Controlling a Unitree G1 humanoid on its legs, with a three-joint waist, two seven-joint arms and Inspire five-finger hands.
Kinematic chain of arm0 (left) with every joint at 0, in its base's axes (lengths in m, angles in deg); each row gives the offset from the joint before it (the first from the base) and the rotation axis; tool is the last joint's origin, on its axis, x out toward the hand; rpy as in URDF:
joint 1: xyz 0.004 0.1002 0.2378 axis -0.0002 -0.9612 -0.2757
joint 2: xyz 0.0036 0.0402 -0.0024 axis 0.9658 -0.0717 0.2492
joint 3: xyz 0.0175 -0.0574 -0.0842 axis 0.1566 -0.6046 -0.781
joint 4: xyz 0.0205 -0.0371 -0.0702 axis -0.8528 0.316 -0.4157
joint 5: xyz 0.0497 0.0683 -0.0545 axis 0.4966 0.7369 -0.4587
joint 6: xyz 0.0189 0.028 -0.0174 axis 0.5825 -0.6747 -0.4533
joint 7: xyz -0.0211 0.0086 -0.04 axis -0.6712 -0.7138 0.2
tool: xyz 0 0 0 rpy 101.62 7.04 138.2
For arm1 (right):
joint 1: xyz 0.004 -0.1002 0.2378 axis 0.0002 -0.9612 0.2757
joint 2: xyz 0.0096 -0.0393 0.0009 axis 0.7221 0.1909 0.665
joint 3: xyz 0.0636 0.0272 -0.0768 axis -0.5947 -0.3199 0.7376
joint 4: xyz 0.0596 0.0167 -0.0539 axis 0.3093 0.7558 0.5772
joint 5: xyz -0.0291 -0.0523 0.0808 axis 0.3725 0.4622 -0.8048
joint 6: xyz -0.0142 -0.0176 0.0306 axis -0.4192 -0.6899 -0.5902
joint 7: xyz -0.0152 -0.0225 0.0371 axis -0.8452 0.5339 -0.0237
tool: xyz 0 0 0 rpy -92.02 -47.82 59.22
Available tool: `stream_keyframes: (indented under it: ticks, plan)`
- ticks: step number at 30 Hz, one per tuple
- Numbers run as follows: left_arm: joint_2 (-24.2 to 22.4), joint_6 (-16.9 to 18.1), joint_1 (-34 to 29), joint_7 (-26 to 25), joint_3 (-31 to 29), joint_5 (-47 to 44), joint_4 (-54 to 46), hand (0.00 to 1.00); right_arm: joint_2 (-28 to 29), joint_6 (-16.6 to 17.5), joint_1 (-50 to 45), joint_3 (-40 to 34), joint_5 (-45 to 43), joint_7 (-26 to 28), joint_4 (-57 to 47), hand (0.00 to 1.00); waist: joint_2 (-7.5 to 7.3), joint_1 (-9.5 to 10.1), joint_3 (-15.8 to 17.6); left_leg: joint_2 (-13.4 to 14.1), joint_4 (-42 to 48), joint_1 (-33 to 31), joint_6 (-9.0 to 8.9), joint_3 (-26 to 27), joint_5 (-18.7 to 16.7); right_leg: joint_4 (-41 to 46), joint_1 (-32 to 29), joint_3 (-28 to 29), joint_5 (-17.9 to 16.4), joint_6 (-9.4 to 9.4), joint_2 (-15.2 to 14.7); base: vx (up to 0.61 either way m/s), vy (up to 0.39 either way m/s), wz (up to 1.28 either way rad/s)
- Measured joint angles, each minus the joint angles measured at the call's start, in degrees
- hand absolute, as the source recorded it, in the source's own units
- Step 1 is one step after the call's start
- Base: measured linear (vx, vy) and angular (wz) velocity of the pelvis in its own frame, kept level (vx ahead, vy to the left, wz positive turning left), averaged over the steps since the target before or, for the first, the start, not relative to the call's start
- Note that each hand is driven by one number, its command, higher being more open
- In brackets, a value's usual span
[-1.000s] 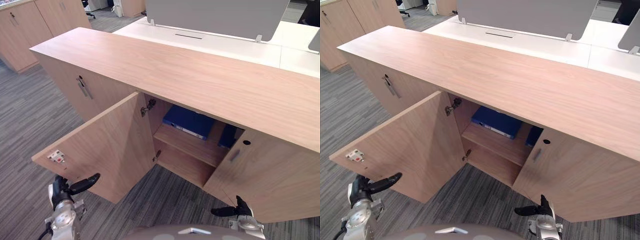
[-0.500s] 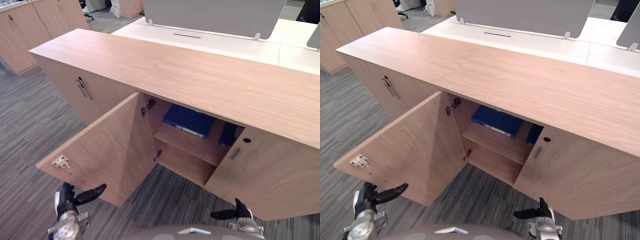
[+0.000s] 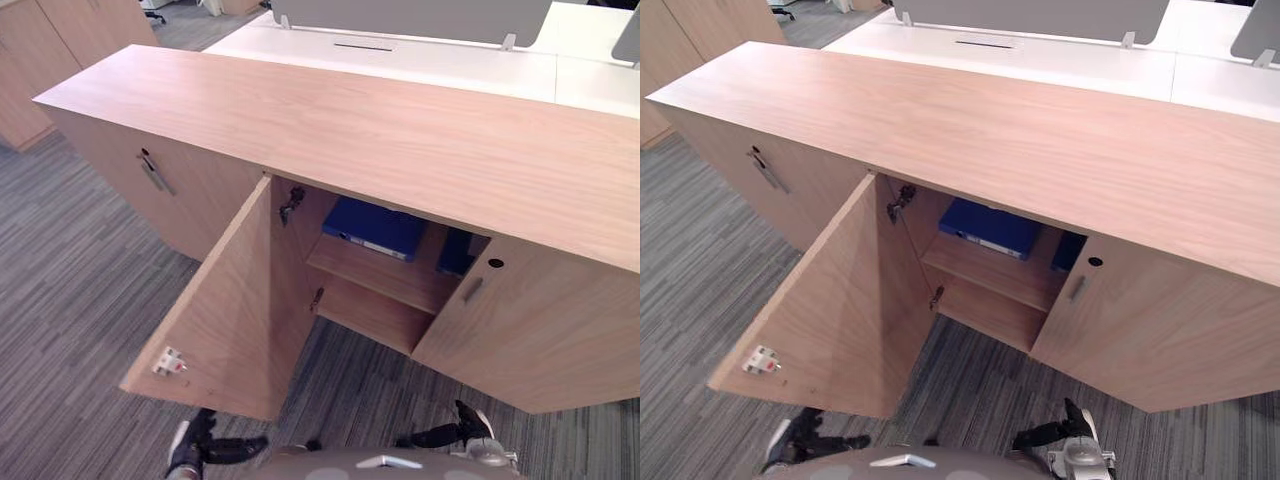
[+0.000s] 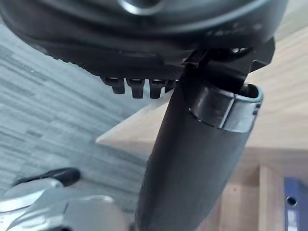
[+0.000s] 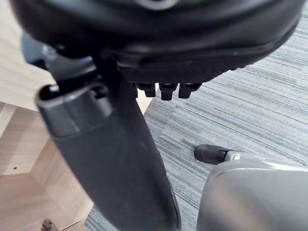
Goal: Walk over to the cabinet, pick up the folder, carry it to the office cabinet, place the folder inside the office cabinet, then close the office cabinet door
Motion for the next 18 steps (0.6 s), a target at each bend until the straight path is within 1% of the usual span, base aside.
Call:
stream_keyframes:
  ticks: [2, 5, 6, 7, 9, 12, 14, 15, 18]
  plan:
    - [0.5, -0.2, 0.4, 1.4, 1.6, 1.0, 0.2, 1.00, 0.1, 0.0, 0.3, 0.2, 0.0, 0.0, 0.0, 1.00, 0.08, -0.83, -0.1, 0.0, 0.0, -0.1, 0.07, 0.2, 0.1, 0.0, -0.3, 0.2, 0.2, -0.07, 0.1, 0.00, 0.004, -0.09]
    - [1.4, -0.1, 4.4, 2.6, 6.7, 4.0, 0.9, 1.00, 0.1, 0.0, 1.0, 1.6, 0.2, -0.2, 0.0, 1.00, 0.18, -1.96, -0.1, 0.1, 0.0, -0.1, 0.12, 1.2, 0.1, -0.3, -0.6, 1.2, 0.8, 0.01, 0.1, -0.03, 0.009, -0.16]
    - [1.4, -0.1, 5.5, 3.0, 7.9, 4.9, 1.2, 1.00, 0.1, 0.0, 1.2, 1.9, 0.3, -0.3, 0.0, 1.00, 0.19, -2.05, -0.2, 0.1, 0.0, -0.2, 0.12, 1.7, 0.1, -0.5, -0.9, 1.7, 1.1, 0.00, 0.1, -0.05, 0.033, -0.41]
    - [0.8, -0.1, 6.9, 3.8, 9.7, 5.4, 2.7, 1.00, 0.2, 0.1, 1.7, 2.2, 0.5, -0.3, 0.0, 1.00, 0.20, -2.44, -0.2, 0.1, 0.0, -0.4, 0.15, 2.8, 0.1, -0.7, -1.6, 2.9, 1.8, -0.01, 0.2, -0.05, 0.041, -0.46]
    - [-0.7, 0.0, 8.4, 3.8, 11.7, 7.6, 2.8, 1.00, 0.3, 0.0, 1.8, 2.1, 0.4, -0.3, 0.0, 1.00, 0.19, -2.55, -0.2, 0.0, 0.0, -0.6, 0.25, 3.9, 0.2, -1.3, -2.1, 4.0, 2.7, 0.06, 0.2, -0.04, 0.032, -0.37]
    - [-2.3, 0.1, 12.6, 4.1, 13.6, 10.5, 2.9, 1.00, 0.3, 0.0, 1.9, 2.1, 0.5, -0.8, 0.0, 1.00, -0.03, -4.00, -0.4, -0.1, 0.0, -0.5, 0.36, 4.7, 0.4, -2.4, -2.1, 5.0, 3.9, 0.13, 0.2, -0.05, 0.014, -0.18]
    - [-3.7, 0.8, 17.2, 2.8, 13.8, 11.6, 4.0, 1.00, 0.3, 0.0, 1.8, 2.0, 0.5, -1.3, 0.1, 1.00, -0.26, -5.34, -0.5, -0.1, 0.0, -0.5, 0.22, 4.7, 0.5, -2.9, -2.2, 5.4, 4.5, 0.03, 0.3, -0.05, -0.002, -0.14]
    - [-4.2, 1.2, 19.2, 1.7, 13.8, 11.8, 4.0, 1.00, 0.3, 0.0, 1.6, 2.0, 0.5, -1.7, 0.2, 1.00, -0.42, -5.66, -0.6, -0.1, -0.1, -0.5, -0.24, 4.8, 0.2, -3.5, -2.2, 5.8, 4.9, -0.01, 0.4, -0.04, -0.001, -0.17]
    - [-5.0, 1.8, 23.8, -1.5, 13.7, 12.6, 4.3, 1.00, 0.2, 0.0, 0.4, 1.8, 0.5, -2.6, 0.5, 1.00, -0.67, -6.02, -1.1, -0.1, -0.6, -0.4, -0.44, 5.4, 0.2, -4.8, -2.4, 7.1, 6.1, -0.18, 0.7, 0.00, 0.000, -0.25]
